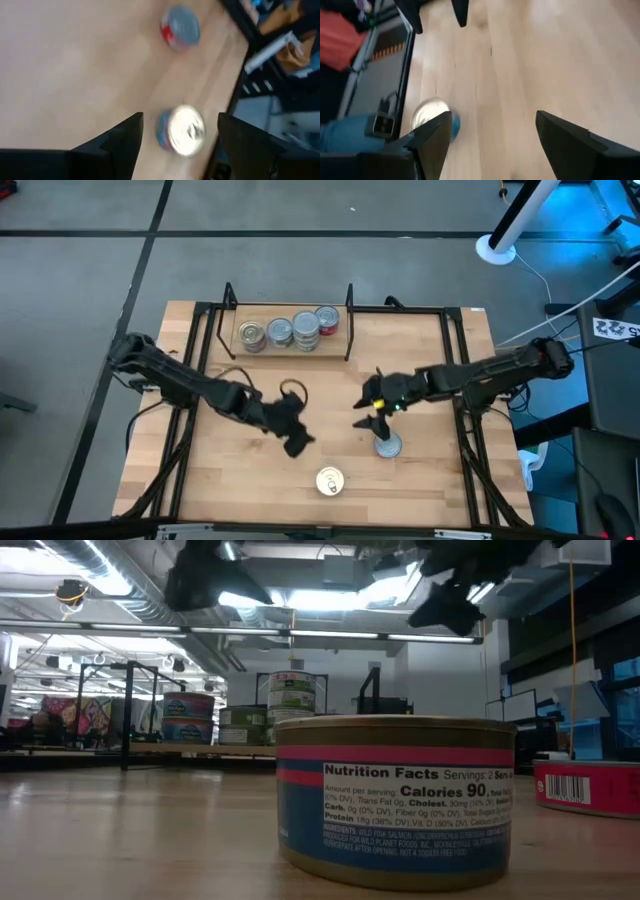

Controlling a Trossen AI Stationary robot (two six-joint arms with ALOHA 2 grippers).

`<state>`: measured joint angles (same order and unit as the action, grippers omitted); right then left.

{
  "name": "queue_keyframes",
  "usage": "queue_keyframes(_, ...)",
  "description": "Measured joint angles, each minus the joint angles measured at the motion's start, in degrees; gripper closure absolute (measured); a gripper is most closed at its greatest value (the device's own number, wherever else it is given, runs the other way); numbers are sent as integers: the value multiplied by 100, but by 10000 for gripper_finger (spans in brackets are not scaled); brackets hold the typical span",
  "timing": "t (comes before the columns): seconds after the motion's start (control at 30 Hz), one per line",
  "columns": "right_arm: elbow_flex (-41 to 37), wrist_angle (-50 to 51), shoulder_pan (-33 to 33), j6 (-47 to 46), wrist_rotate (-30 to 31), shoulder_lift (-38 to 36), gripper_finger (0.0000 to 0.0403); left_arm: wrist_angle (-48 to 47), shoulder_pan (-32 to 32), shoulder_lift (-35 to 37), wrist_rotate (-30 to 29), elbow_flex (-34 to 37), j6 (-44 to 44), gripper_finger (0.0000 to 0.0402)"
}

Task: Stack canned seafood by type on shelf
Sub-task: Stack the blue tuna can on top of the other blue tuna can on the shelf

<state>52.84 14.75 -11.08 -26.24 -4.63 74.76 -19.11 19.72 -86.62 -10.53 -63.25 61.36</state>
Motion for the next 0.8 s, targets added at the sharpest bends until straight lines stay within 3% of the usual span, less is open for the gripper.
queue_keyframes(0.33, 0, 281, -693, 0, 253, 37, 113, 1225, 178, -1363, 1561, 7, 1182, 151)
queue_keyframes(0.63, 0, 291, -893, 270, 665, 37, 113, 2022, 175, -2132, 2343, 7, 1347, 151)
queue_keyframes(0.8, 0, 277, -882, 273, 739, 37, 113, 2241, 145, -2207, 2383, 4, 1310, 151)
